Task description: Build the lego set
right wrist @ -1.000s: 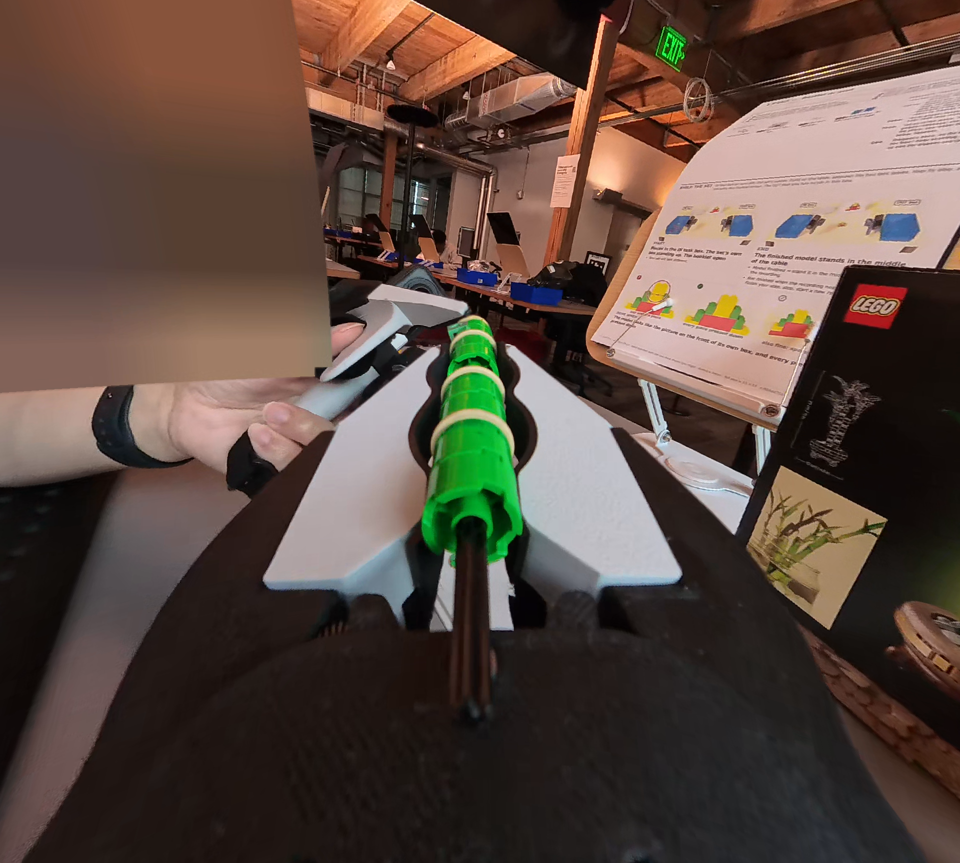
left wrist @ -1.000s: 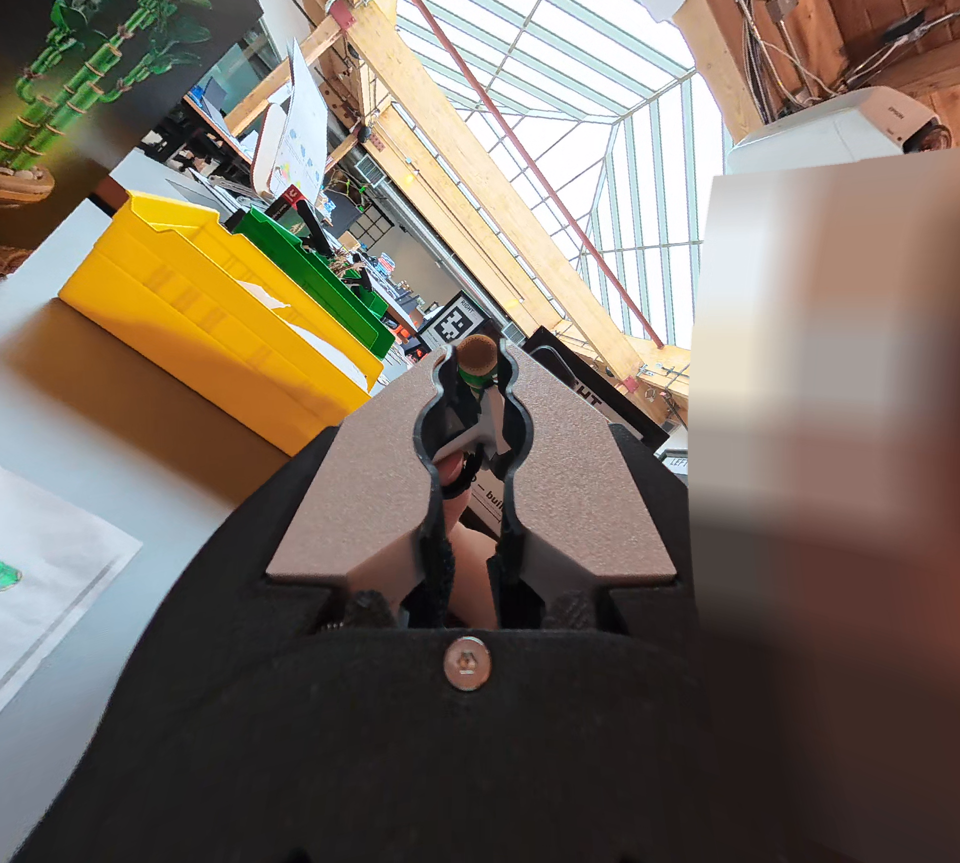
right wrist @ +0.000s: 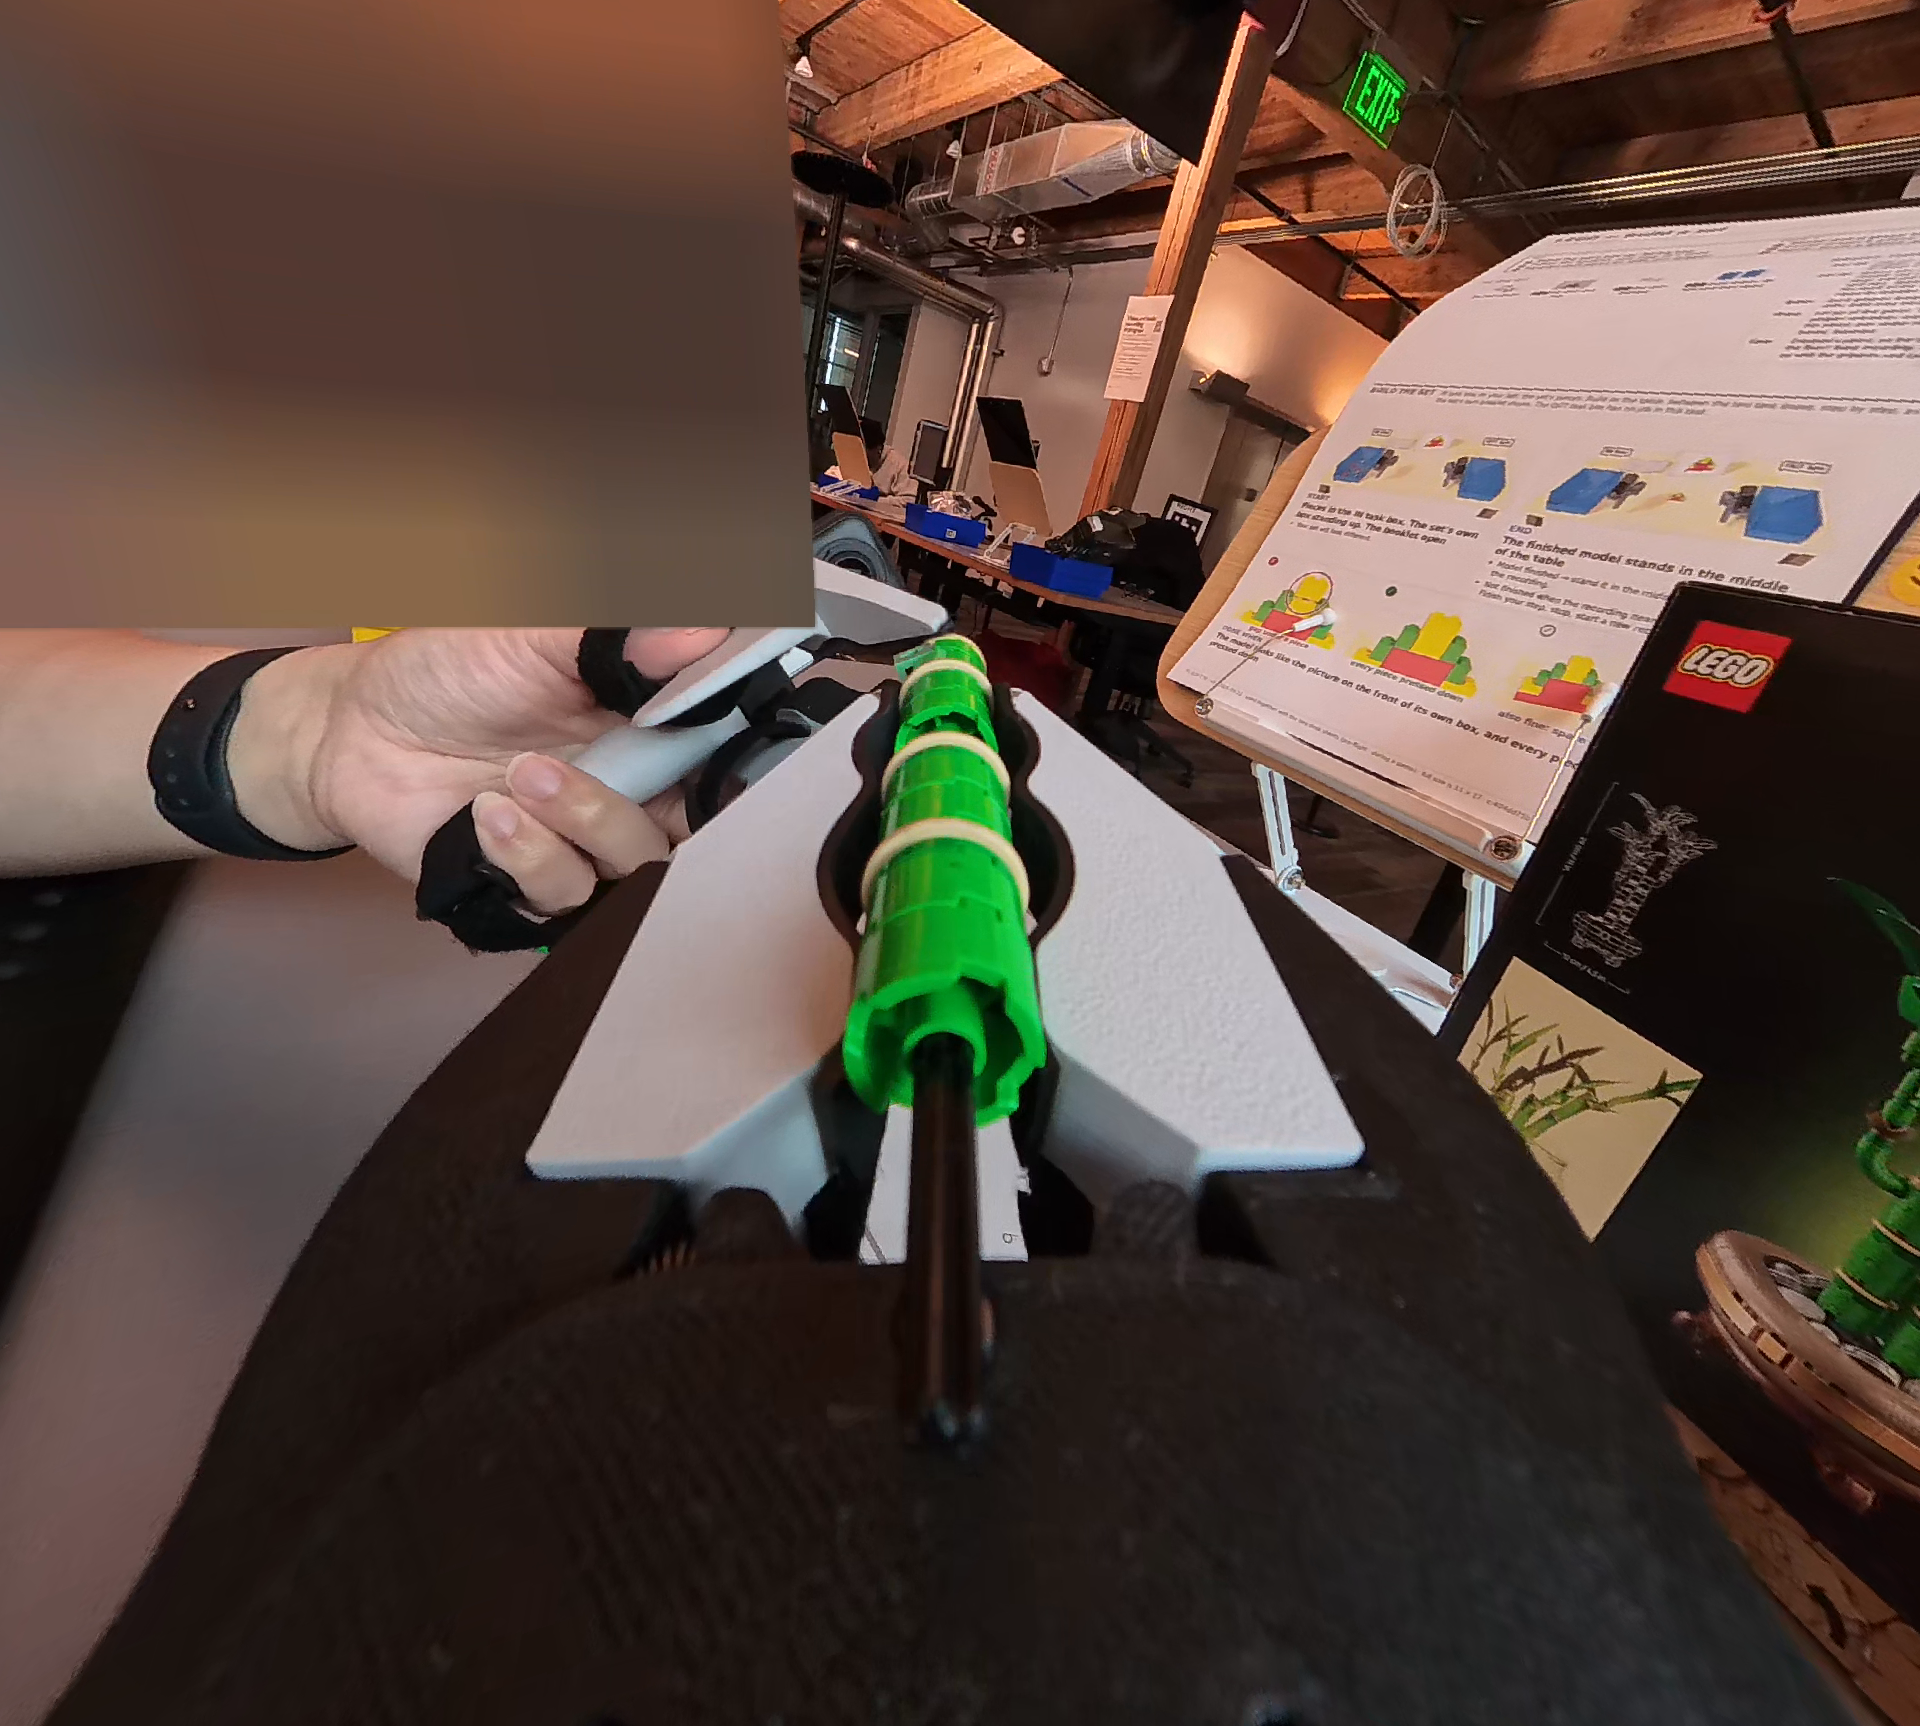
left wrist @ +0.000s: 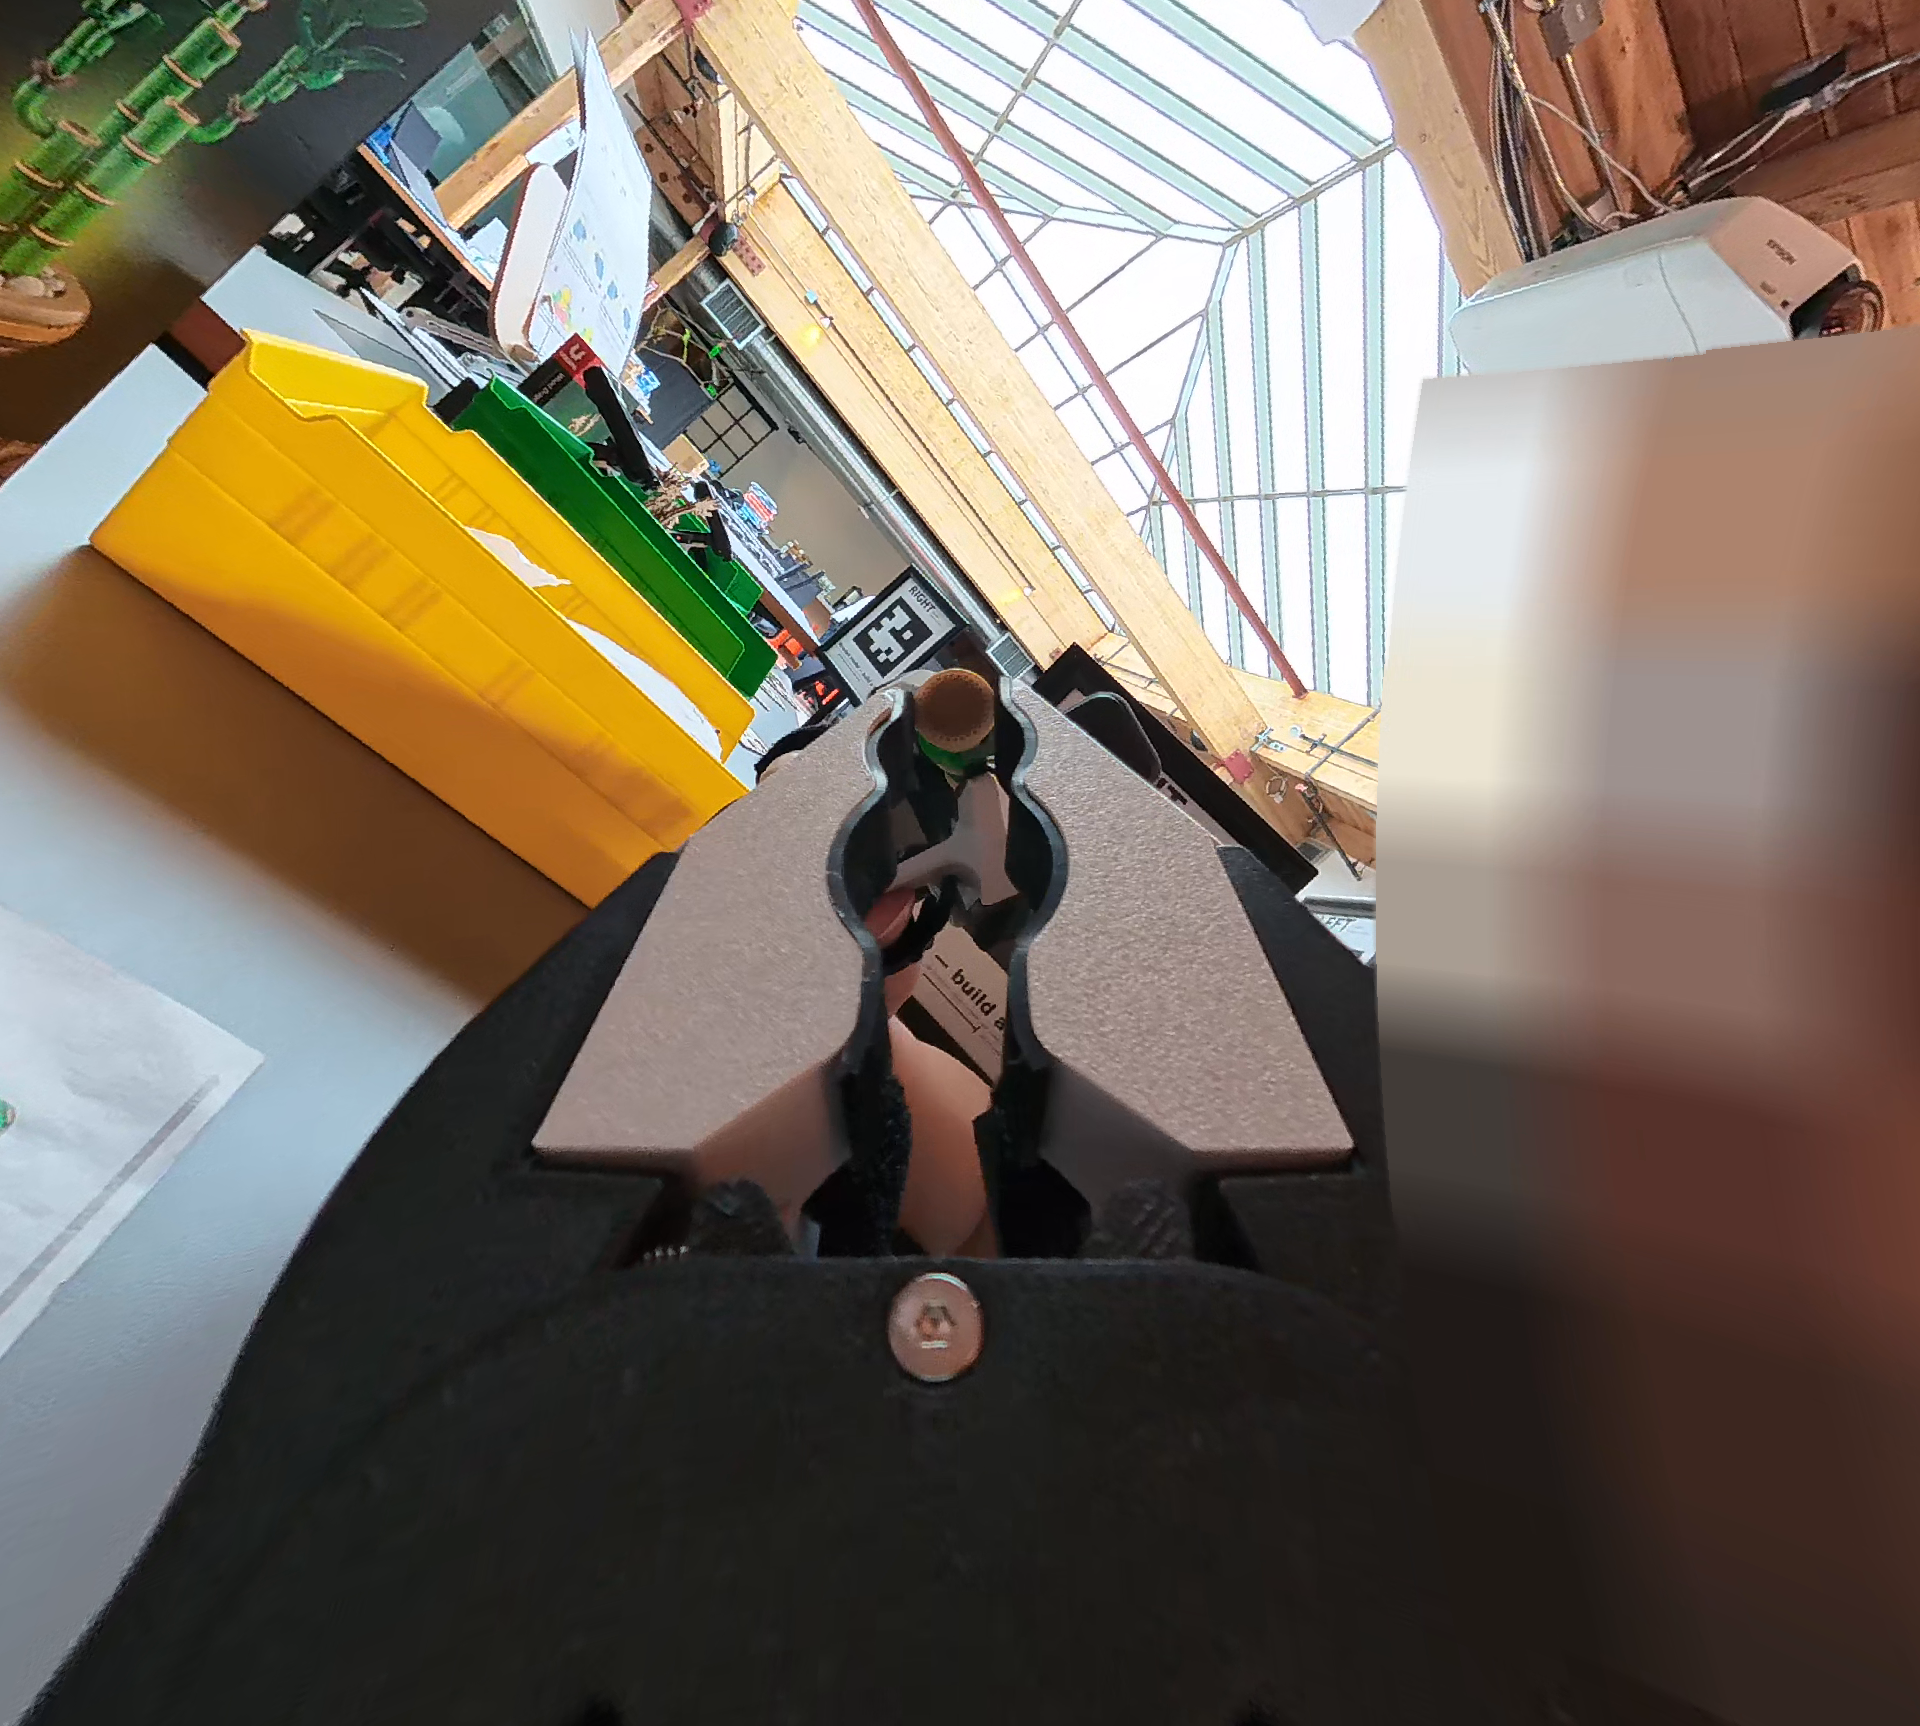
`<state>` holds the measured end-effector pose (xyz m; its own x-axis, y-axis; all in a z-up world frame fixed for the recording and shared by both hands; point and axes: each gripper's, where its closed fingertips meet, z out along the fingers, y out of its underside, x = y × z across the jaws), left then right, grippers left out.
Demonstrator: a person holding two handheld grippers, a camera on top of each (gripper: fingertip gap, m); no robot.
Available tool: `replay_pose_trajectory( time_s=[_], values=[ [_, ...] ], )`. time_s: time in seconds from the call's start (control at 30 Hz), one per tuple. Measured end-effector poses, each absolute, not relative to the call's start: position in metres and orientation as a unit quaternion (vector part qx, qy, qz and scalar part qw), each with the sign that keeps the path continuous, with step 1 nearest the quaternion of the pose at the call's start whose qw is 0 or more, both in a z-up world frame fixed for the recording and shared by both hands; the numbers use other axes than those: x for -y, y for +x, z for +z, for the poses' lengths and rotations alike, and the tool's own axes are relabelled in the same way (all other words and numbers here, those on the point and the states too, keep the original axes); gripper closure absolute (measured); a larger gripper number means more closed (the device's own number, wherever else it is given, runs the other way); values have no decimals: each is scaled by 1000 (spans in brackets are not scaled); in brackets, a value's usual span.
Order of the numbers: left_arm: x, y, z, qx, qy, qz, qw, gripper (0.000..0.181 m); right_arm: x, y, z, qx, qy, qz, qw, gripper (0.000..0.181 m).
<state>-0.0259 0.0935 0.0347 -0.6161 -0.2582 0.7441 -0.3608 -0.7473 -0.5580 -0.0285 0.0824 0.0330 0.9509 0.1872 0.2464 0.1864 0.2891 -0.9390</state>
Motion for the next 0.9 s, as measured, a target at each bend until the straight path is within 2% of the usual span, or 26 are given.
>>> replay_pose_trajectory(
  time_s=[0.03,0.43,0.9],
  values=[
    [-94,-25,34,356,439,824,27,170,-83,-28,32,157,-599,-3,785,165],
    [-97,-23,28,365,456,812,-11,170,-87,-26,26,149,-607,-41,780,165],
    [-96,-21,29,359,459,813,-14,170,-87,-25,27,142,-600,-61,785,166]
  ],
)
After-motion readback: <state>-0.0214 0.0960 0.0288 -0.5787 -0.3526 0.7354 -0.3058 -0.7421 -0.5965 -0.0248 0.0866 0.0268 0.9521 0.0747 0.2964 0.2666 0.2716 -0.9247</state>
